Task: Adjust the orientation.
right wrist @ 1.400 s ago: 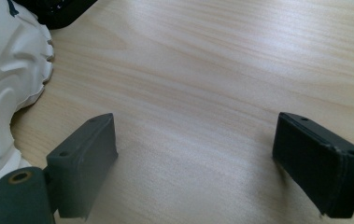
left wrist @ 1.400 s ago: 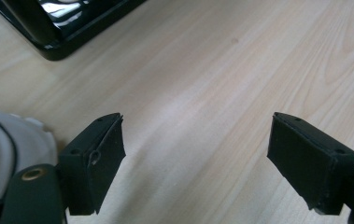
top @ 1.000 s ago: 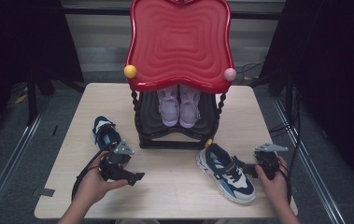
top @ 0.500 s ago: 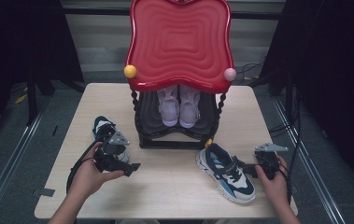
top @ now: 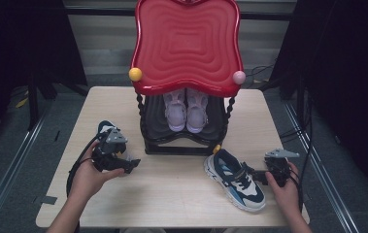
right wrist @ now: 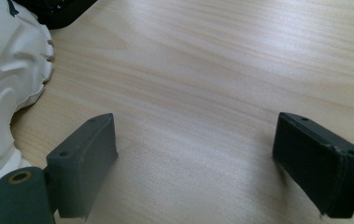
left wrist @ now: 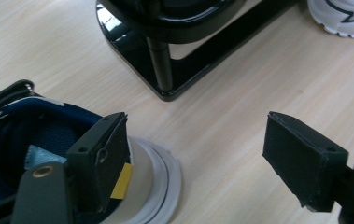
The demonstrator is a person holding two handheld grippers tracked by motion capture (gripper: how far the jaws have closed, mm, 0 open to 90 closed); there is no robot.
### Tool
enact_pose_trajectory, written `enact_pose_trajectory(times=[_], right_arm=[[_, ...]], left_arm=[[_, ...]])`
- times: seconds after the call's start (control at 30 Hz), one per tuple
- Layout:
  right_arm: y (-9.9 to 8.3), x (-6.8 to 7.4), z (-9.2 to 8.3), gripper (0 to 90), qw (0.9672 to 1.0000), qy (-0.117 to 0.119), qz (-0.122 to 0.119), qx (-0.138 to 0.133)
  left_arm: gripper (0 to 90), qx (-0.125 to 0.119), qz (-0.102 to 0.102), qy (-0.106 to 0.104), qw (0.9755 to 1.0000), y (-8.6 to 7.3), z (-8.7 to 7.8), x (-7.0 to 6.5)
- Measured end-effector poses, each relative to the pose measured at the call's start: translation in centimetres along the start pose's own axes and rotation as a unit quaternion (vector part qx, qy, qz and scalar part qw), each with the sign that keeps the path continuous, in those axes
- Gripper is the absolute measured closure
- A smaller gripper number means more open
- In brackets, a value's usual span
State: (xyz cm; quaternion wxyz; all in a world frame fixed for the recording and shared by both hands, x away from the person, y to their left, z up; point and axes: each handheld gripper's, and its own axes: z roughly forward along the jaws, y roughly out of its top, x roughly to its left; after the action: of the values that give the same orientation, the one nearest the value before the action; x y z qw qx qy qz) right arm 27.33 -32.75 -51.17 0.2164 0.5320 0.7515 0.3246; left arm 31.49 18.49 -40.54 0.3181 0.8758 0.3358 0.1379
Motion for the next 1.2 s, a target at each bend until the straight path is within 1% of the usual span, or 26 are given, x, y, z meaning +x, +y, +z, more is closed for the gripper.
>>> enact_pose_trajectory(times=[0.03,0.07,0.13,0.17,0.27,0.3,0.33,0.43,0.53,0.6,0.63,0.67,0.7,0.73,0.77,0.8,0.83,0.87,0.9,1.0,1.03,1.1,1.2], right_arm=[[0.0,0.0,0.0,12.8,1.0000,0.000,0.000,0.000],[0.0,0.0,0.0,12.8,1.0000,0.000,0.000,0.000],[0.0,0.0,0.0,12.8,1.0000,0.000,0.000,0.000],[0.0,0.0,0.0,12.8,1.0000,0.000,0.000,0.000],[0.0,0.0,0.0,12.8,1.0000,0.000,0.000,0.000],[0.0,0.0,0.0,12.8,1.0000,0.000,0.000,0.000],[0.0,0.0,0.0,12.8,1.0000,0.000,0.000,0.000],[0.0,0.0,0.0,12.8,1.0000,0.000,0.000,0.000],[0.0,0.0,0.0,12.8,1.0000,0.000,0.000,0.000],[0.0,0.0,0.0,12.8,1.0000,0.000,0.000,0.000],[0.0,0.0,0.0,12.8,1.0000,0.000,0.000,0.000],[0.0,0.0,0.0,12.8,1.0000,0.000,0.000,0.000],[0.0,0.0,0.0,12.8,1.0000,0.000,0.000,0.000],[0.0,0.0,0.0,12.8,1.0000,0.000,0.000,0.000],[0.0,0.0,0.0,12.7,1.0000,0.000,0.000,0.000],[0.0,0.0,0.0,12.8,1.0000,0.000,0.000,0.000],[0.0,0.0,0.0,12.8,1.0000,0.000,-0.001,0.000],[0.0,0.0,0.0,12.7,1.0000,0.000,0.000,0.000],[0.0,0.0,0.0,12.7,1.0000,0.000,0.000,0.000],[0.0,0.0,0.0,12.7,1.0000,0.000,0.000,0.000],[0.0,0.0,0.0,12.8,1.0000,0.000,0.000,0.000],[0.0,0.0,0.0,12.7,1.0000,0.000,-0.001,0.000],[0.0,0.0,0.0,12.7,1.0000,0.000,-0.001,0.000]], left_arm=[[23.3,-0.001,0.003,0.003,1.0000,0.0,0.1,0.1],[26.3,-0.008,0.002,0.006,1.0000,0.0,0.1,0.1],[26.6,-0.016,-0.004,0.007,0.9998,0.1,0.2,0.3],[26.4,-0.017,-0.006,0.006,0.9998,0.1,0.3,0.3],[26.1,-0.017,-0.007,0.015,0.9997,0.4,0.2,0.5],[26.1,-0.017,-0.004,0.018,0.9997,0.5,0.3,0.6],[26.1,-0.019,-0.007,0.021,0.9996,0.5,0.3,0.8],[25.7,-0.016,-0.015,0.031,0.9993,0.5,0.4,1.4],[26.8,-0.004,-0.027,0.034,0.9990,0.1,0.9,2.0],[30.5,0.002,-0.031,0.037,0.9988,-0.3,1.2,2.5],[34.0,0.004,-0.034,0.034,0.9988,-0.5,1.3,2.7],[40.1,0.009,-0.035,0.033,0.9988,-0.7,1.4,2.9],[44.2,0.010,-0.033,0.036,0.9987,-0.9,1.5,3.0],[45.7,0.010,-0.031,0.039,0.9987,-1.0,1.5,3.1],[52.6,0.013,-0.030,0.035,0.9989,-1.1,1.4,3.3],[55.8,0.014,-0.031,0.039,0.9986,-1.1,1.4,3.4],[58.1,0.012,-0.033,0.039,0.9986,-1.2,1.3,3.6],[62.7,0.013,-0.030,0.037,0.9988,-1.2,1.2,3.7],[64.6,0.010,-0.035,0.037,0.9986,-1.2,1.2,3.8],[66.0,0.018,-0.022,0.035,0.9990,-1.2,1.0,3.8],[66.2,0.021,-0.021,0.034,0.9990,-1.3,0.9,3.8],[66.3,0.023,-0.021,0.027,0.9991,-1.5,0.6,4.0],[65.9,0.022,-0.024,0.023,0.9992,-2.0,0.2,4.1]])
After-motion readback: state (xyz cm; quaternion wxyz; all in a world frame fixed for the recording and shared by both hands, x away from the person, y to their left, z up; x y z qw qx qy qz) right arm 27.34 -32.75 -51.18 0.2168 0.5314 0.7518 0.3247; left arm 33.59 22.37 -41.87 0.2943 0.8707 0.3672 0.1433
